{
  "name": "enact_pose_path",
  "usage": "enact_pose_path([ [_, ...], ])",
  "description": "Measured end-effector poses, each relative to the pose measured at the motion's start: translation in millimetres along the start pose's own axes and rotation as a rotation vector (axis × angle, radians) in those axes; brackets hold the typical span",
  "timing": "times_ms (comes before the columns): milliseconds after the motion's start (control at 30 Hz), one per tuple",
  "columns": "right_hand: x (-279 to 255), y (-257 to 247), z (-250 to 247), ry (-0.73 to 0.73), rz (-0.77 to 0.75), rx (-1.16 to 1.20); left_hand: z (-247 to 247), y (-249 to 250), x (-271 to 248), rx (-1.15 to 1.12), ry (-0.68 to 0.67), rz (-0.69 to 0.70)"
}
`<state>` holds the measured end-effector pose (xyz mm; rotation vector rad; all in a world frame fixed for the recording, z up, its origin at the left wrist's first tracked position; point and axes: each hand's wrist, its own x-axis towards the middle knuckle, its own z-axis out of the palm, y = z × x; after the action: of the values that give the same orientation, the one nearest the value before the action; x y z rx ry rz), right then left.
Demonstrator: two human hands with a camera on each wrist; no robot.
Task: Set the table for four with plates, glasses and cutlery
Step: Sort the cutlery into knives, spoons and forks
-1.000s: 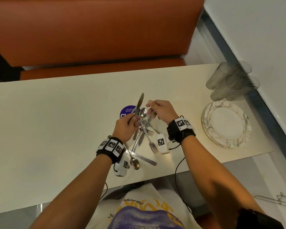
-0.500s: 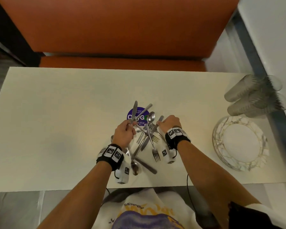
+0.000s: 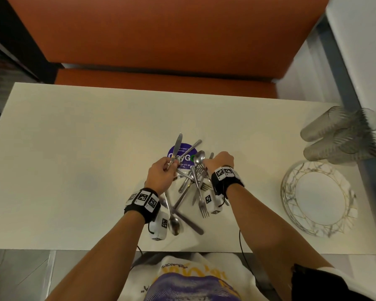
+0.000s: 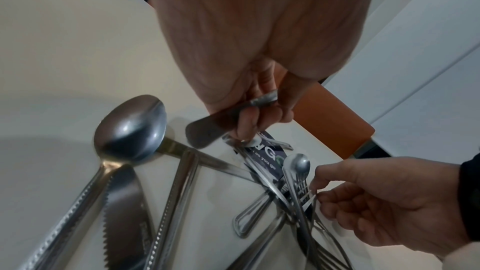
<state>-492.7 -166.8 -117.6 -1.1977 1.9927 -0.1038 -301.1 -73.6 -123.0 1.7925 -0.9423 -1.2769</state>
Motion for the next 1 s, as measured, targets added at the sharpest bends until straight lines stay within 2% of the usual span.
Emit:
enact_pose_path([
  [300,-6.7,4.3,-9.1,0.033,0.079,0.077,-3.4,1.6,1.5,0.016,-0.029,-0.013],
  [467,-11.8,2.5,-28.3,0.044,0.077,0.279,-5.0,12.8,0.5,0.075,-0.017,0.003],
  [533,-15.2,-1.7,-42.3,0.076,0.036,0.307,-5.6,17.6,1.3,0.085,-0.023,0.016],
  [633,-22.8,-9.3,-61.2,0.212,-0.099,0.315,-4.9,24.1,3.7,-0.013,-0.046,-0.036],
  [700,-33.0,-13.9,-71.1,0.294,-0.175,0.424,-3.2,31.7,3.0,-0.094,-0.067,-0.063],
  [833,-59.2,-21.9,-83.2,0.366,-0.271,0.731,3.2,51.4,1.2,-0.27,-0.105,-0.134],
  [900,-67.6,-25.5,-79.7,0.343,-0.247,0.861,7.8,57.9,0.5,-0.391,-0.137,-0.188],
  [1000,-79.6,-27.3,-60.3,0.192,-0.15,1.089,12.3,65.6,-3.6,-0.479,-0.147,-0.189],
])
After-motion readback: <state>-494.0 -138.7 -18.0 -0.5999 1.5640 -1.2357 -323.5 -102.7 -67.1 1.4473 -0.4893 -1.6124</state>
